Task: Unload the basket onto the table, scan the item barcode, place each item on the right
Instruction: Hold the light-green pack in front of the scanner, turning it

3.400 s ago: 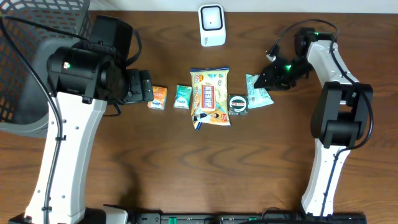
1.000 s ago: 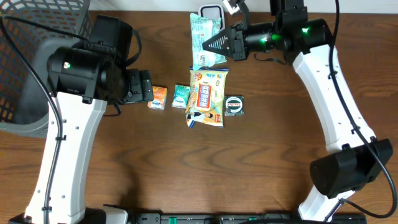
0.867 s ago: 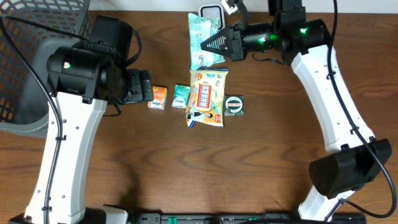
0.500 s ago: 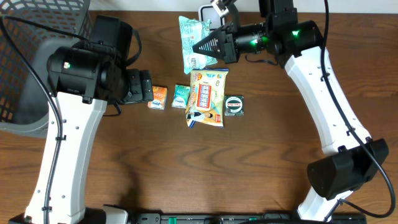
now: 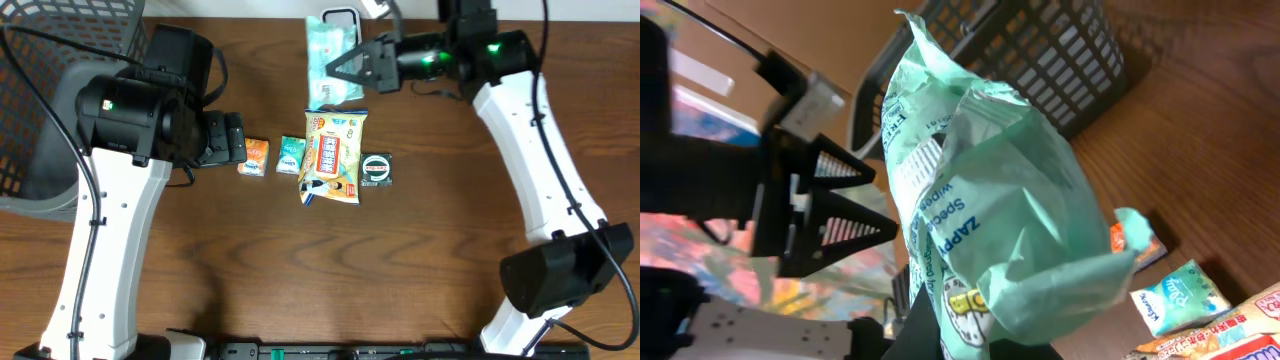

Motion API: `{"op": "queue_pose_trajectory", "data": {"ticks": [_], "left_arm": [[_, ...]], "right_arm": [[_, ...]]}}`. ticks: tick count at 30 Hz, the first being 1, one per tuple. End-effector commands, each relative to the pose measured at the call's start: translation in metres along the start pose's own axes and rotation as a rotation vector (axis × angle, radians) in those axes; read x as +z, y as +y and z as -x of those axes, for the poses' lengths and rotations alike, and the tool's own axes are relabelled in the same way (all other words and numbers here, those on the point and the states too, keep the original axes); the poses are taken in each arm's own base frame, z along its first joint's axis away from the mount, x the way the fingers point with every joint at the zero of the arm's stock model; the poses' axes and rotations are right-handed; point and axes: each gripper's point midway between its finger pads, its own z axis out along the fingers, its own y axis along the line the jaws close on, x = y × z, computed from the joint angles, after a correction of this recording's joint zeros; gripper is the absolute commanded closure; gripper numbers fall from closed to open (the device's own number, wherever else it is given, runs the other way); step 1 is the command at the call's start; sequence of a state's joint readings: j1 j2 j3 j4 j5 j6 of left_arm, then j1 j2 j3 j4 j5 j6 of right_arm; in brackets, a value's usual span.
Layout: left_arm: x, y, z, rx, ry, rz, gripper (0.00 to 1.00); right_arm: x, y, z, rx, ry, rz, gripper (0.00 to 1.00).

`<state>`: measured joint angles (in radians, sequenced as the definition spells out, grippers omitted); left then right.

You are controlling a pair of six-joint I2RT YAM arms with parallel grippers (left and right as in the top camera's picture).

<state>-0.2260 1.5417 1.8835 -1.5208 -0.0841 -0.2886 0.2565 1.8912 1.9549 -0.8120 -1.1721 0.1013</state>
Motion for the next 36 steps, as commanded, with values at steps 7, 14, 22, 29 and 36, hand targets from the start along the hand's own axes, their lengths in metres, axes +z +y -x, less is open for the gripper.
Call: {"op": "queue_pose_trajectory", "data": {"ticks": [7, 14, 22, 29, 36], "left_arm": [[0.001, 0.001, -0.001, -0.004, 0.005, 0.008, 0.02], [0.001, 0.001, -0.001, -0.004, 0.005, 0.008, 0.02], [0.001, 0.001, -0.001, -0.004, 0.005, 0.007, 0.02], [0.001, 0.001, -0.001, -0.003, 0.006, 0.007, 0.02], [0.001, 0.001, -0.001, -0.004, 0.005, 0.007, 0.02]], "right_arm": [[-0.025, 0.016, -0.001, 0.087, -0.008, 0.082, 0.99], [-0.026, 0.021, -0.01, 0.154, 0.014, 0.081, 0.99], [-0.035, 0.045, -0.008, 0.105, -0.001, 0.076, 0.99], [-0.043, 0.066, -0.008, 0.076, -0.01, 0.075, 0.99], [-0.051, 0.037, -0.033, 0.016, 0.049, -0.183, 0.99]]}}
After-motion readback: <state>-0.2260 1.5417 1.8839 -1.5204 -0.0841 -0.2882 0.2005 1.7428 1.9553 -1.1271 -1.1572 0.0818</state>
